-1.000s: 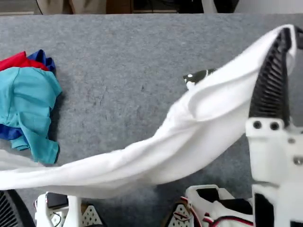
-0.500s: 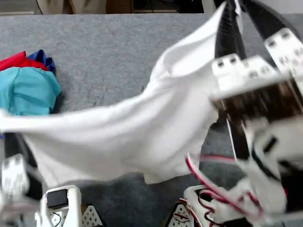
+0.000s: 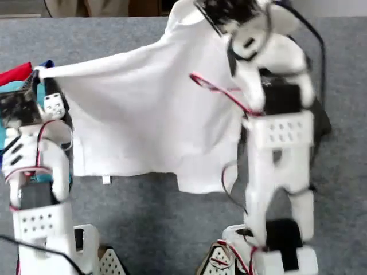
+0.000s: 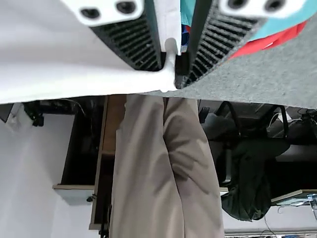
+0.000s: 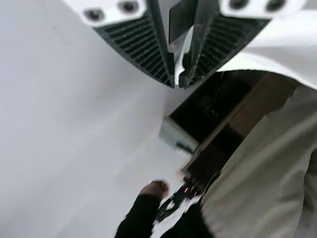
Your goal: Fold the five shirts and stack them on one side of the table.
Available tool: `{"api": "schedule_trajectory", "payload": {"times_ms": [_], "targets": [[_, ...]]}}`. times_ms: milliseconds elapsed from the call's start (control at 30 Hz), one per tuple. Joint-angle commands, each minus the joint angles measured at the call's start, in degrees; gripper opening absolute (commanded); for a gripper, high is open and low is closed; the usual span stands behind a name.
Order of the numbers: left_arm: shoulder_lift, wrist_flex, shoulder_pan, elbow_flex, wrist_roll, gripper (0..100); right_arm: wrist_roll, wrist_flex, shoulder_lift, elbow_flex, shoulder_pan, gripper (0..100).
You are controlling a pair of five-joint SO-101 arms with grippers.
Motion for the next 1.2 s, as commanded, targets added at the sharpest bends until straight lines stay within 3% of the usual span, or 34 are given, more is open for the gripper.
{"api": "schedule_trajectory", "payload": {"times_ms": [0,467,733,1000,1167], "targets": [[9.9,-5.7,0.9,-2.4,-1.7,2,1.4,-2.7,6.6,-2.8,-0.2,0.2],[61.1,-3.9,0.4,-43.9,-1.7,2,1.8,-2.1,38.3,-38.4,-0.1,0.2],[73.1,25.1,-1.1,-69.5,-1.7,2,5.5,25.0,47.3,-60.4,0.8,0.2],[73.2,49.1,2.1,-71.8,-1.9,2,5.5,60.1,48.2,-74.2,1.5,0.2],[73.2,61.6,3.3,-71.3,-4.0,2,5.5,75.4,48.2,-77.8,2.9,0.2]]}}
